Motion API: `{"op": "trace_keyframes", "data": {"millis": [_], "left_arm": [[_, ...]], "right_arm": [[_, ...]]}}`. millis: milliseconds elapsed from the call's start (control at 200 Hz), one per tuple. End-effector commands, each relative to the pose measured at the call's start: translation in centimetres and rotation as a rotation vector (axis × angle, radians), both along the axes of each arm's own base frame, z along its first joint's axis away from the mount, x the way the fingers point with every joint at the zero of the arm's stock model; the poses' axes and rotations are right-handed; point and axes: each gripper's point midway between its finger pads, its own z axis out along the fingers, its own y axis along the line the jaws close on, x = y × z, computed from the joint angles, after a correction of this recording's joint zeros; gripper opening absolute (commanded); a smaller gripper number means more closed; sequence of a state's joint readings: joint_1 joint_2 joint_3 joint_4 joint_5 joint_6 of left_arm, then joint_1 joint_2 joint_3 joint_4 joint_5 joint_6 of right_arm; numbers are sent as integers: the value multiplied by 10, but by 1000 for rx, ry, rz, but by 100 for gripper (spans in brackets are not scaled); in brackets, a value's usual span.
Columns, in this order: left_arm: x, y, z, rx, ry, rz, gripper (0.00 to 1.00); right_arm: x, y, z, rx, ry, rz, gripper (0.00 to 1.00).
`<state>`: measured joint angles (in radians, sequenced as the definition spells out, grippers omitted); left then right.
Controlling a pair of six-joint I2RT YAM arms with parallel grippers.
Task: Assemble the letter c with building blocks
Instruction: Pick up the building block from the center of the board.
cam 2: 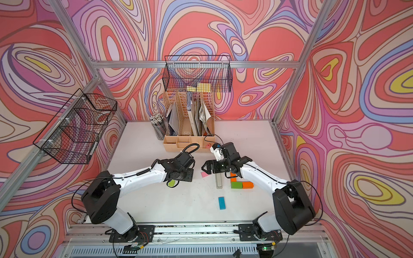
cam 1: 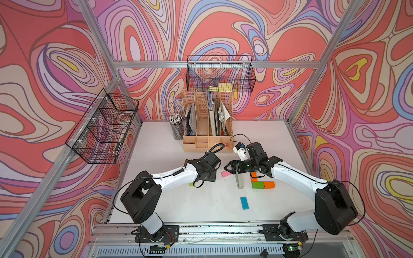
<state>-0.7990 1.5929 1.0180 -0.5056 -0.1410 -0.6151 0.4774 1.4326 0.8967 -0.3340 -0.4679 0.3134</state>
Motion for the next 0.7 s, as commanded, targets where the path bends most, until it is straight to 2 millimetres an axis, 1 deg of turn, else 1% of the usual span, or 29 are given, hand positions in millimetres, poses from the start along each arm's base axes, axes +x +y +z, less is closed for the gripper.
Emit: {"op": "trace_keyframes", "data": {"millis": [0, 145, 255, 330, 471, 691], "left_arm": [[-21, 31, 0, 108, 16, -38, 59], [-37, 53, -2, 138, 11, -44, 59], [-46, 65, -4, 138, 7, -30, 59], [-51, 73, -7, 135, 10, -15, 59], [-57, 75, -18, 88, 45, -2, 59], [-66, 78, -29, 58, 93, 33, 59]], "right_arm": [[-4, 5, -3, 16, -6, 36, 91], [-4, 6, -5, 19, 5, 42, 91], [-5, 9, -7, 28, 13, 52, 91], [-6, 13, -6, 48, 18, 72, 89], [-9, 19, -5, 86, 28, 103, 88], [-8, 20, -10, 80, 44, 101, 87]]}}
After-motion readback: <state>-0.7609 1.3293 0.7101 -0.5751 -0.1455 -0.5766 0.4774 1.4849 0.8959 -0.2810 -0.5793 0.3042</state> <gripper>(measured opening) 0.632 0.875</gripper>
